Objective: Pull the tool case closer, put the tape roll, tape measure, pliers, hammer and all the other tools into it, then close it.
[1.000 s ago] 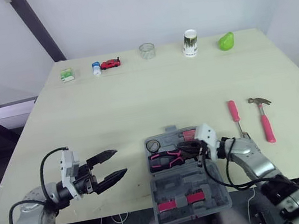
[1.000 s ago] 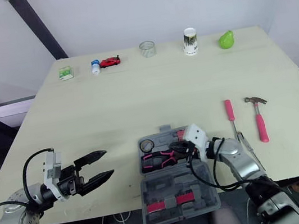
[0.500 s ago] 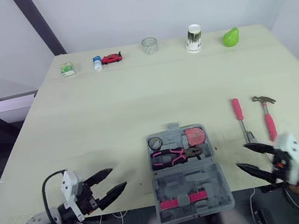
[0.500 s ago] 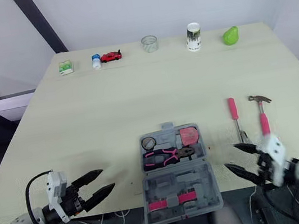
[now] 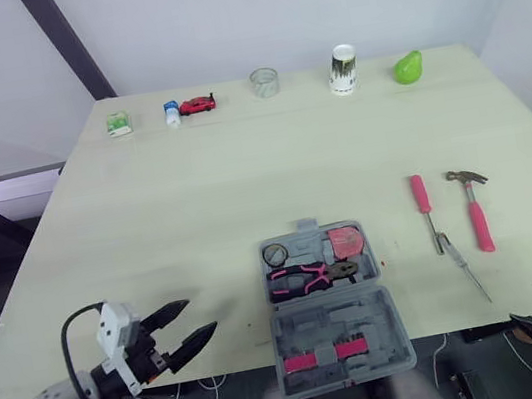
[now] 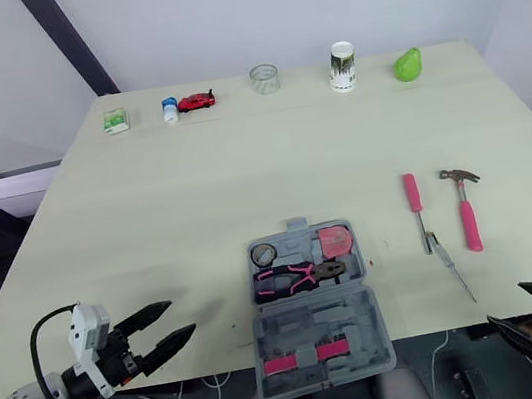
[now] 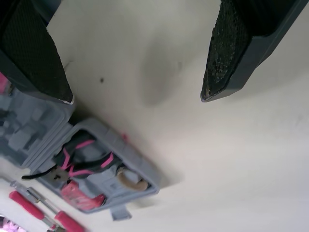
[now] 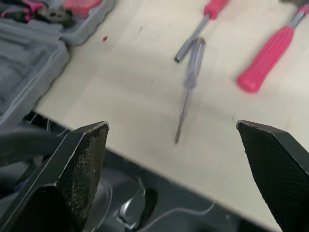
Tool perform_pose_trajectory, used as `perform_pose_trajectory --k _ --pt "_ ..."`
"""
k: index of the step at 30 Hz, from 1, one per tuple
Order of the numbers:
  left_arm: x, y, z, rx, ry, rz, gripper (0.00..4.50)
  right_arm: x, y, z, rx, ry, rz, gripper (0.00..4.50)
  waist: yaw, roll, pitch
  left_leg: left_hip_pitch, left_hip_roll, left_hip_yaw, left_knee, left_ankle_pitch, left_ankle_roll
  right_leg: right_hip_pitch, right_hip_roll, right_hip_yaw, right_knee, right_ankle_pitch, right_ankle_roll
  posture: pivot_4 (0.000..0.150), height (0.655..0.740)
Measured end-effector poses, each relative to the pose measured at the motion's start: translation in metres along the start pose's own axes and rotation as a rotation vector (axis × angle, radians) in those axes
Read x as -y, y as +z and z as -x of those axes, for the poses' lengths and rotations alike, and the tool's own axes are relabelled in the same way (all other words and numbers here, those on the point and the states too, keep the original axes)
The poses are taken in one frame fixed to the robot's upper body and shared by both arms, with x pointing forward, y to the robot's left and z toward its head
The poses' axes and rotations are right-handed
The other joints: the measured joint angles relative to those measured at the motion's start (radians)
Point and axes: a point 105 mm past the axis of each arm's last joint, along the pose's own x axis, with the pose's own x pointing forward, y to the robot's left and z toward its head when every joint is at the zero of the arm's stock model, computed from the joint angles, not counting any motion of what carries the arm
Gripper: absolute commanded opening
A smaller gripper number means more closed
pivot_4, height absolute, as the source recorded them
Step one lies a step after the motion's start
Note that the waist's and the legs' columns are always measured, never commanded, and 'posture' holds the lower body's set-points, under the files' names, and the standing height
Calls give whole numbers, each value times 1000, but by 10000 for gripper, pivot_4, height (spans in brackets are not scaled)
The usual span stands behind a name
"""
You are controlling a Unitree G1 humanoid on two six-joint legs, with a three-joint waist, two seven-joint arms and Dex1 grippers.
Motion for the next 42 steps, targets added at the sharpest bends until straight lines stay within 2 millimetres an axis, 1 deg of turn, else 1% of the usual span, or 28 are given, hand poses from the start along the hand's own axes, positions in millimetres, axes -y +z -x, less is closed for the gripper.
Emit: perform_pose_trajectory --k 1,3,4,5,6,7,8,9,10,11,12,13,15,18,19,20,23,26,30,34,36,37,42 --pt "2 4 -4 -2 -15 -8 45000 -3 6 -9 11 22 14 44540 0 0 0 0 0 0 0 0 0 0 1 0 0 0 0 1500 7400" --pt "6 9 -13 -18 -60 -29 39784 -12 18 -29 33 82 46 39375 -4 0 0 0 0 0 0 0 0 0 3 1 0 0 0 1500 7400" --pt "9 11 -17 -39 -90 -45 36471 -18 23 -40 31 126 67 35754 -5 0 0 1 0 1 0 0 0 0 4 1 1 0 0 1500 7400" --pt "11 12 -20 -60 -117 -58 32332 -23 30 -50 36 168 89 31523 -5 0 0 1 0 1 0 0 0 0 4 2 1 0 0 1500 7400" --pt "13 12 -23 -73 -136 -68 26648 -27 35 -58 39 199 105 25680 -5 0 0 1 0 1 0 0 0 0 5 2 1 1 0 1500 7400" --pt "14 11 -26 -101 -152 -83 22574 -31 38 -67 31 235 125 21521 -4 0 0 0 0 0 0 0 0 0 6 2 1 1 0 1500 7400" --pt "14 11 -29 -112 -161 -92 17117 -33 42 -73 30 252 144 15868 -3 0 0 0 -1 0 0 0 0 0 7 2 1 1 1 1500 7400" --pt "15 11 -31 -128 -169 -102 12511 -36 43 -80 13 277 162 11154 0 0 0 0 -1 -1 0 0 0 0 7 2 1 2 3 1500 7400" --pt "15 10 -34 -144 -178 -109 7241 -39 44 -87 -2 299 181 5523 2 0 0 -1 -1 -1 0 0 0 0 7 1 1 2 3 1500 7400" --pt "15 11 -37 -152 -189 -117 3714 -40 46 -93 -10 313 199 1845 3 0 1 -1 -1 -2 0 0 0 0 7 1 1 2 3 1500 7400" --pt "17 11 -40 -164 -204 -127 783 -42 47 -98 -22 329 218 235 3 0 1 -1 -1 -2 1 0 0 0 7 1 1 3 3 1500 7400" --pt "19 10 -44 -197 -238 -145 783 -44 49 -109 -61 367 277 235 2 0 1 -1 -1 -1 1 0 0 0 8 1 1 3 3 1500 7400" --pt "20 9 -46 -214 -254 -159 783 -46 49 -113 -79 387 311 235 1 0 1 -1 -1 -1 1 0 0 0 8 1 1 3 3 1500 7400" --pt "19 -5 -45 -318 -290 -173 783 -51 47 -129 -158 460 417 235 -6 0 1 0 -2 -1 1 0 0 0 9 2 2 3 3 1500 7400" --pt "19 -6 -45 -324 -292 -173 783 -51 47 -130 -163 466 424 235 -6 0 1 0 -2 -1 1 0 0 0 9 2 2 3 3 1500 7400" --pt "18 -16 -45 -368 -302 -174 783 -57 45 -136 -200 511 478 235 -4 -1 1 0 -1 -2 1 0 0 0 10 1 2 3 3 1500 7400" --pt "15 -23 -48 -406 -316 -191 783 -59 42 -146 -249 552 546 235 -3 -1 2 -1 -2 -2 2 0 0 0 10 1 3 3 3 1500 7400" --pt "16 -27 -54 -419 -336 -208 783 -62 39 -154 -293 584 603 235 -3 -1 2 -1 -2 -2 3 0 0 0 9 1 4 3 3 1500 7400" --pt "17 -29 -65 -403 -365 -241 783 -66 26 -162 -367 625 643 235 0 0 2 -1 -2 -2 4 0 0 0 9 1 5 3 3 1500 7400" --pt "21 -29 -76 -371 -387 -259 783 -70 30 -168 -364 645 676 235 -1 0 1 -1 -2 -2 7 0 0 0 9 1 6 3 3 1500 7400" --pt "25 -29 -84 -350 -402 -269 783 -77 31 -172 -356 663 677 235 0 1 0 -1 -2 -2 8 0 0 1 9 1 7 4 4 1500 7400" --pt "29 -29 -92 -332 -415 -271 783 -81 31 -174 -356 677 678 235 1 2 0 -1 -2 -2 10 0 0 1 9 1 7 4 4 1500 7400" --pt "28 -31 -99 -308 -416 -272 783 -80 31 -176 -376 664 678 235 7 5 -2 0 -2 -3 15 0 0 5 9 0 7 5 6 1500 7400"
